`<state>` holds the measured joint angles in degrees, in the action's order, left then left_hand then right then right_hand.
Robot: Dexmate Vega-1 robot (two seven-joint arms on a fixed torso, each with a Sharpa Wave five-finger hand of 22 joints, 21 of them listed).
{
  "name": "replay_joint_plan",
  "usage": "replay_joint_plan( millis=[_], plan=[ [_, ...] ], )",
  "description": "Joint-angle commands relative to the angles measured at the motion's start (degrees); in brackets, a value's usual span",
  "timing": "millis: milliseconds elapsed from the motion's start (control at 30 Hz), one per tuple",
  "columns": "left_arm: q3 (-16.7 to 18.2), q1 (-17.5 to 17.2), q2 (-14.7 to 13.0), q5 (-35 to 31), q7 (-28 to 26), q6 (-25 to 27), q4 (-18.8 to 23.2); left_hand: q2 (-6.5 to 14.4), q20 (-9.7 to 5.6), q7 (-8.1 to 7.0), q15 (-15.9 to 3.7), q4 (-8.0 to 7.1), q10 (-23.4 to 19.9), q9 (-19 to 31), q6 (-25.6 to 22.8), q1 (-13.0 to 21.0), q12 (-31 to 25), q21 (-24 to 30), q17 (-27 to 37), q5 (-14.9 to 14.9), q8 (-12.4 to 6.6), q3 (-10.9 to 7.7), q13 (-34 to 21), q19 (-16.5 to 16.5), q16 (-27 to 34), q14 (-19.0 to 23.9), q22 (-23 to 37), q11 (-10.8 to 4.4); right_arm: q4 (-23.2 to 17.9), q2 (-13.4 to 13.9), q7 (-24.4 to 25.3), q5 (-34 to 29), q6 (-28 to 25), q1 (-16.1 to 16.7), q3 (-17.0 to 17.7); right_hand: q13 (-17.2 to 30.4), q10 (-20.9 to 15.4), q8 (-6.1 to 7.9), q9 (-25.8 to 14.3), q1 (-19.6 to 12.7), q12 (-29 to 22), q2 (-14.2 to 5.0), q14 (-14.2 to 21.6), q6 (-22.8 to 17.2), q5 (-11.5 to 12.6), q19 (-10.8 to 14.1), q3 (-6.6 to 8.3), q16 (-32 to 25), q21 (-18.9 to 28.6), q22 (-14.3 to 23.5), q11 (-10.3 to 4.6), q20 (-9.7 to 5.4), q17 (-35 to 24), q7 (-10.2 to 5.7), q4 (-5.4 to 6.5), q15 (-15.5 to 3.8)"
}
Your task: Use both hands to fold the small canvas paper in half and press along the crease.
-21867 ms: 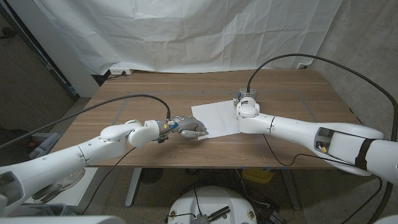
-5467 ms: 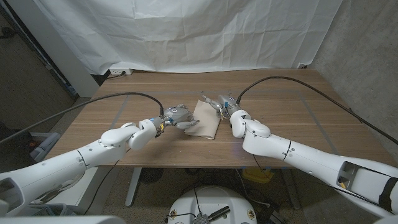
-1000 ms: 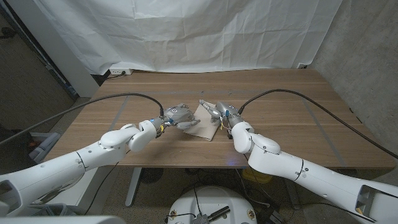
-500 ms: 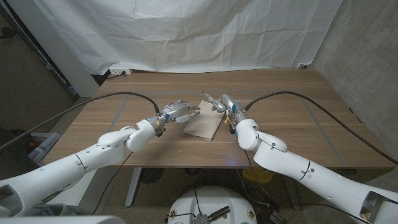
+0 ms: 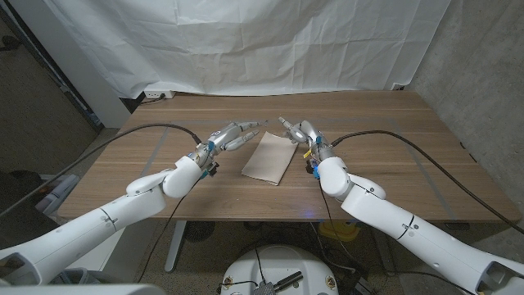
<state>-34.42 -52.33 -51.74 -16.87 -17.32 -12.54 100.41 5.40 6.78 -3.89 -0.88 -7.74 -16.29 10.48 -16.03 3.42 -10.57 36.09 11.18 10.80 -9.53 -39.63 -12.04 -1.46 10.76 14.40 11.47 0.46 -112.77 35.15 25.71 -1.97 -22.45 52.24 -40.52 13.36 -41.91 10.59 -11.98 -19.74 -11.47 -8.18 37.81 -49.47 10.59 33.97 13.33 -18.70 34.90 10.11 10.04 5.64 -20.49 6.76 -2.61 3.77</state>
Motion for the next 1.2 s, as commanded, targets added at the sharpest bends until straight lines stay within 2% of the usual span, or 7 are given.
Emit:
replay_joint_plan(
  millis=[33, 333, 467, 567, 700, 833, 1200],
  plan=[
    [6.14, -2.68, 6.00, 10.89, 0.24, -9.27, -5.15, 2.16, 0.60, -0.19, 0.37, 0.50, 1.36, 0.06, 1.41, 0.39, 0.30, -0.26, -0.06, -0.22, -0.18, -0.22, -0.07, -0.27, -0.42, -1.16, -0.03, -0.07, 6.58, -2.19, 1.26, 8.46, 15.77, 2.56, 5.16, 0.03, 1.91, -0.10, 0.03, -0.91, 0.36, 0.03, -2.02, 1.92, -0.16, -1.79, 0.96, 1.22, -1.03, 0.14, 0.43, 0.54, 0.16, -0.21, -0.43, 0.43],
    [8.28, -1.73, 10.59, 17.47, 4.79, -14.80, -10.22, 1.69, 0.99, -0.79, 0.81, 1.01, 3.54, -0.02, 3.62, 0.64, 0.23, -0.63, -0.22, -0.27, -0.24, -0.37, 0.08, -1.09, -0.47, -2.91, -0.03, -0.31, 12.54, -4.94, -0.33, 13.75, 26.40, 2.83, 7.72, -0.22, 5.58, -0.06, 0.10, -0.89, 0.83, 0.02, -6.63, 5.01, -0.19, -4.97, 2.01, 3.94, -3.09, 0.05, 0.05, 0.62, 1.02, -0.74, -0.93, 0.68],
    [8.94, -1.23, 11.68, 17.95, 6.28, -16.04, -11.77, 1.66, 1.19, -1.10, 1.04, 1.14, 4.65, -0.07, 4.59, 0.71, 0.11, -0.87, -0.27, -0.26, -0.35, -0.49, 0.19, -1.61, -0.57, -4.27, -0.04, -0.70, 14.93, -5.74, -1.55, 14.79, 30.29, 2.48, 8.10, -0.36, 8.07, -0.45, 0.16, -0.55, 1.00, -0.07, -9.05, 8.24, -0.25, -7.71, 2.48, 5.15, -4.73, 0.00, -0.10, 0.70, 1.30, -0.81, -1.00, 1.16],
    [9.27, -0.74, 12.19, 18.41, 7.69, -16.86, -12.88, 1.62, 1.40, -1.26, 1.07, 1.27, 5.57, -0.11, 5.34, 0.79, 0.13, -1.17, -0.33, -0.26, -0.34, -0.57, 0.28, -2.27, -0.63, -5.20, -0.07, -0.46, 15.35, -5.89, -1.62, 14.60, 30.49, 2.24, 8.13, -0.42, 9.02, -0.48, 0.19, -0.56, 0.92, -0.16, -10.47, 9.77, -0.25, -8.82, 2.79, 5.76, -5.49, -0.01, -0.02, 0.47, 1.40, -0.71, -1.15, 1.16],
    [9.53, -0.05, 13.33, 19.21, 9.08, -18.68, -15.04, 1.68, 1.67, -1.65, 1.18, 1.37, 7.09, -0.16, 6.89, 0.85, 0.20, -1.41, -0.41, -0.23, -0.21, -0.72, 0.42, -2.71, -0.48, -5.96, -0.11, -1.02, 16.72, -6.35, -2.60, 15.63, 31.92, 2.02, 8.41, -0.52, 11.20, -0.41, 0.23, -0.67, 1.13, -0.13, -12.53, 11.49, -0.26, -9.77, 3.32, 6.69, -6.34, -0.04, -0.14, 1.17, 1.77, -1.24, -1.46, 1.14],
    [9.69, 0.47, 14.22, 19.99, 10.40, -20.51, -16.83, 1.68, 1.63, -1.80, 1.44, 1.39, 7.84, -0.18, 8.06, 0.85, 0.19, -1.49, -0.45, -0.21, -0.10, -0.77, 0.50, -2.79, -0.50, -6.61, -0.13, -0.62, 17.48, -6.68, -2.34, 15.66, 32.26, 2.03, 8.65, -0.59, 12.35, -0.29, 0.26, -0.56, 1.18, -0.12, -13.62, 12.14, -0.29, -10.37, 3.55, 7.11, -6.86, -0.07, -0.22, 1.37, 1.98, -1.29, -1.51, 1.01],
    [9.98, 1.96, 15.75, 23.00, 14.28, -24.36, -21.51, 1.60, 1.62, -1.62, 1.48, 1.39, 8.59, -0.21, 8.53, 0.78, 0.05, -1.67, -0.49, -0.21, -0.37, -0.76, 0.60, -3.08, -0.38, -7.11, -0.14, -0.43, 15.88, -6.98, -0.46, 15.05, 30.97, 3.04, 8.92, -0.65, 12.53, -0.04, 0.28, -0.21, 0.91, -0.04, -13.95, 12.22, -0.33, -10.81, 3.62, 7.15, -7.30, -0.09, -0.09, 1.67, 2.10, -1.23, -1.40, 1.16]
  ],
)
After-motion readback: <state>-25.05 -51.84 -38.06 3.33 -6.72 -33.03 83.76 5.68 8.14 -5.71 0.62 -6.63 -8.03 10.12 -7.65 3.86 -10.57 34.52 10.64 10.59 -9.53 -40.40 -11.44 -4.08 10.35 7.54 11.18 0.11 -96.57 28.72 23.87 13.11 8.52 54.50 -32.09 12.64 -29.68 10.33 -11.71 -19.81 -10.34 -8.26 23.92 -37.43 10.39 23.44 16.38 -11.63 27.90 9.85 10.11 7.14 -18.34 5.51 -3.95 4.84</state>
